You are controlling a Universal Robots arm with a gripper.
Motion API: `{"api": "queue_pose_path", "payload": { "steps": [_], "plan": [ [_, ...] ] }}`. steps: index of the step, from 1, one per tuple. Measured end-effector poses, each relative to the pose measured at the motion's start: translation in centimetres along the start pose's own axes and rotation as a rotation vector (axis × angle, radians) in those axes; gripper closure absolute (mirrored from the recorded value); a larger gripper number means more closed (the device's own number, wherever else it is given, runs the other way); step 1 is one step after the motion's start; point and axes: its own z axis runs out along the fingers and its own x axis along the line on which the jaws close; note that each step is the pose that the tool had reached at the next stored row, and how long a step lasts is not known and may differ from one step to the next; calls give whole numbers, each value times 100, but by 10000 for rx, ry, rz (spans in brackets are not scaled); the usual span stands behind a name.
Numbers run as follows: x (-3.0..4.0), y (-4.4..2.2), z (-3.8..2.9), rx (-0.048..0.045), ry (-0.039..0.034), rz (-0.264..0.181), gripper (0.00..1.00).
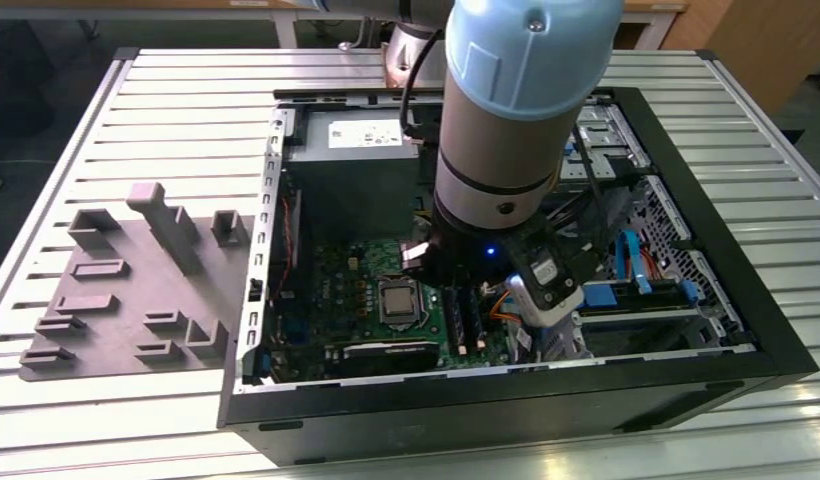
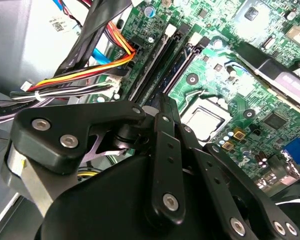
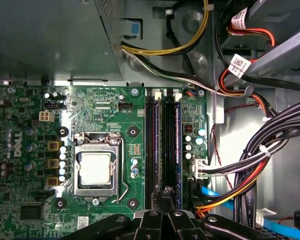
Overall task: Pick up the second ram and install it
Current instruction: 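Press down the second ram until it locks into place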
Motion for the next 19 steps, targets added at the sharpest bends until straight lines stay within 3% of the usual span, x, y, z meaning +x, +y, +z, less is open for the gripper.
{"api": "queue_pose_path", "payload": {
  "steps": [19],
  "plan": [
    [0, -77, 14, 0, 10, 1, 89]
  ]
}}
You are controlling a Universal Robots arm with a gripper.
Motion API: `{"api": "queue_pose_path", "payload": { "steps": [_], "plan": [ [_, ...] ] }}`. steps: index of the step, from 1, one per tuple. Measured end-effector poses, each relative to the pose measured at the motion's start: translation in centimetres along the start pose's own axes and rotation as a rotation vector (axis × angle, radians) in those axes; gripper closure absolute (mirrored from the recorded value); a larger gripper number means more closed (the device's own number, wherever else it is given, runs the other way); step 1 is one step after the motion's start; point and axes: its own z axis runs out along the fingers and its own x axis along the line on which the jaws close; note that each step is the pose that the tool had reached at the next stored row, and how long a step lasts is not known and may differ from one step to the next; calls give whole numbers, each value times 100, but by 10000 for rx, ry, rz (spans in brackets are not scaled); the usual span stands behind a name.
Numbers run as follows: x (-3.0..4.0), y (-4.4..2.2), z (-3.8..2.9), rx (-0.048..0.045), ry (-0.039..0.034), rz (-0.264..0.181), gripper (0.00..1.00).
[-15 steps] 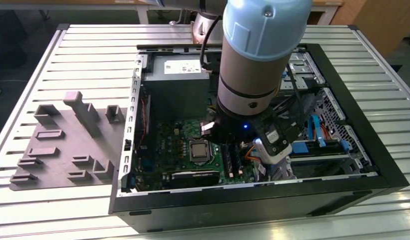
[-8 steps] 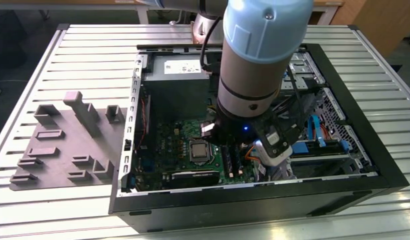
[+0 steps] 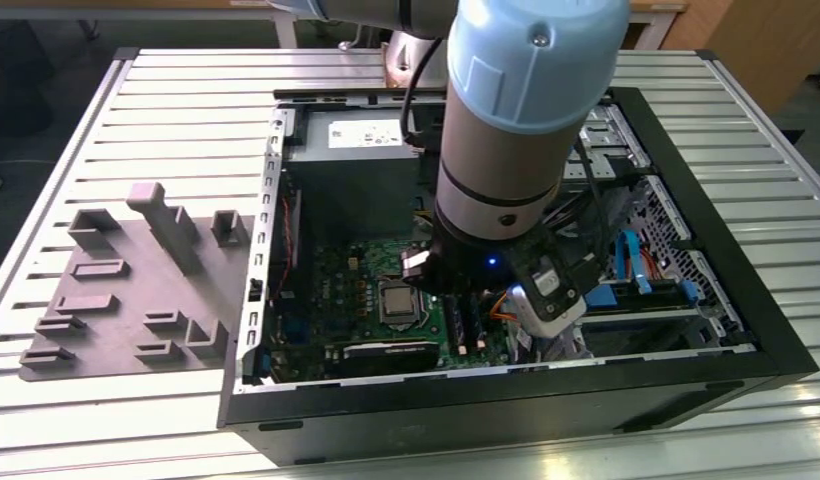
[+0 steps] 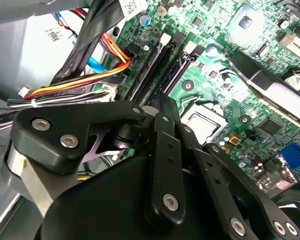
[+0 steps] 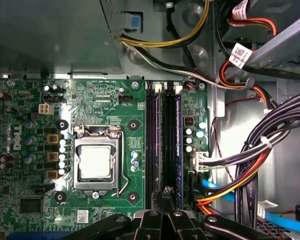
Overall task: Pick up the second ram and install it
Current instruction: 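Press down the second ram until it locks into place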
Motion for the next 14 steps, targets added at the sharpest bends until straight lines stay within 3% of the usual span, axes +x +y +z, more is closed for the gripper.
{"api": "queue_pose_path", "payload": {
  "steps": [14],
  "plan": [
    [3, -19, 80, 0, 12, 1, 89]
  ]
}}
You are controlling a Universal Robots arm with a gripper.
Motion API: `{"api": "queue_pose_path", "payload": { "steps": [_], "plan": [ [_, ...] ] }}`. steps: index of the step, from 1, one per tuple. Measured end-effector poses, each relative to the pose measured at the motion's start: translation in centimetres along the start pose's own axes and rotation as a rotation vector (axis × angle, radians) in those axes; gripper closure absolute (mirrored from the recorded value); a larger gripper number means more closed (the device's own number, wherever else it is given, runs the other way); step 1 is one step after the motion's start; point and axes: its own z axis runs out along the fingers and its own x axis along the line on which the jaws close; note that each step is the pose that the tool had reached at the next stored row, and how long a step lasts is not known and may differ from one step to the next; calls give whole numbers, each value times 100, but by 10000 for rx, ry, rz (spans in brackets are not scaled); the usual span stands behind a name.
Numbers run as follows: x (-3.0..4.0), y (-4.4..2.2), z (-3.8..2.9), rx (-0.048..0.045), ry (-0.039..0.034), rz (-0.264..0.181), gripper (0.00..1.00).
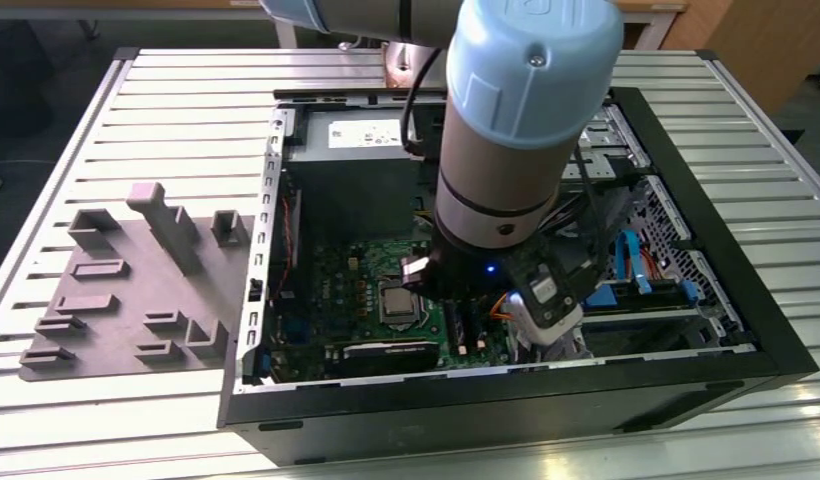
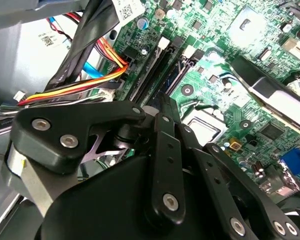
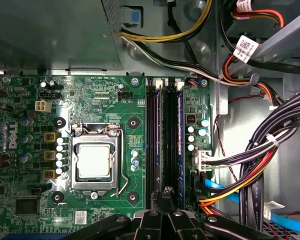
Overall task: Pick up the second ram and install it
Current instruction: 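Press down the second ram until it locks into place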
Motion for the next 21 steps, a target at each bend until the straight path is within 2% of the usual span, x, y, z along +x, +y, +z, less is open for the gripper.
{"api": "queue_pose_path", "payload": {
  "steps": [7, 21],
  "plan": [
    [2, -4, 49, 1, 3, 0, 89],
    [3, -8, 92, 2, 4, 0, 89]
  ]
}}
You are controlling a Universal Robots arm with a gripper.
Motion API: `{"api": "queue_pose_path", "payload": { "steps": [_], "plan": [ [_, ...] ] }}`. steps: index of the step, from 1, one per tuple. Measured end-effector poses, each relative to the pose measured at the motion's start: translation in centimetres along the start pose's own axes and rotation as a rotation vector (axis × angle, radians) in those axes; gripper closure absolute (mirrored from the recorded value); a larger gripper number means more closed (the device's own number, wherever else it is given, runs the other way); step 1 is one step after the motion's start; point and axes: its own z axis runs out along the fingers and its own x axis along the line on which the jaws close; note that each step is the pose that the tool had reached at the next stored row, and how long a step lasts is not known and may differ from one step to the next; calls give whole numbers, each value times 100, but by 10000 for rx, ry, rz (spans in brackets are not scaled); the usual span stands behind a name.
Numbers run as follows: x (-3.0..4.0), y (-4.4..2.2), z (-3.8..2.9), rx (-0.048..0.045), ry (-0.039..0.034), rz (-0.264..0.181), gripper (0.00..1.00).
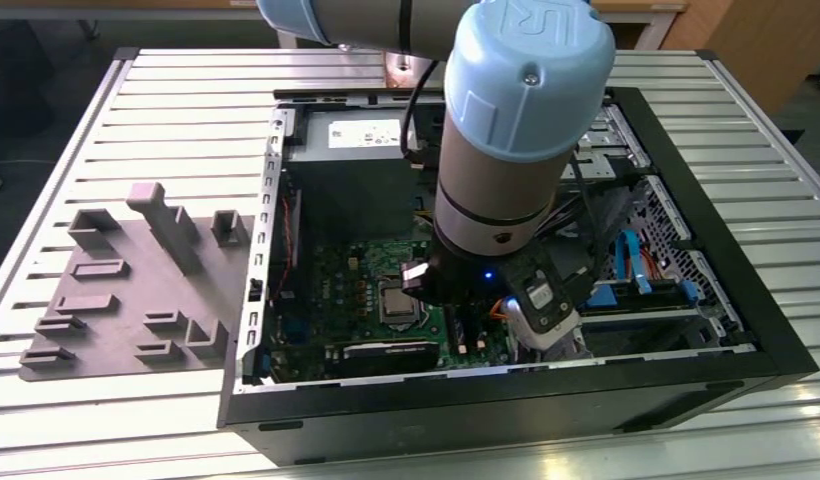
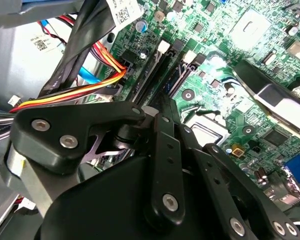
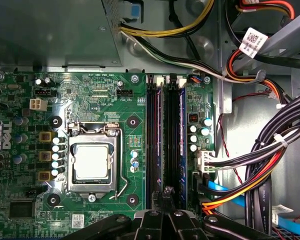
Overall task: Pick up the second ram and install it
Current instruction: 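Press down the second ram until it locks into place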
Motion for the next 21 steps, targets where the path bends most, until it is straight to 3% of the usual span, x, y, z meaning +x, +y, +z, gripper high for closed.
{"api": "queue_pose_path", "payload": {
  "steps": [14, 21],
  "plan": [
    [-1, 7, -2, -15, -5, 1, 89],
    [-8, 26, -217, 27, 0, 1, 89]
  ]
}}
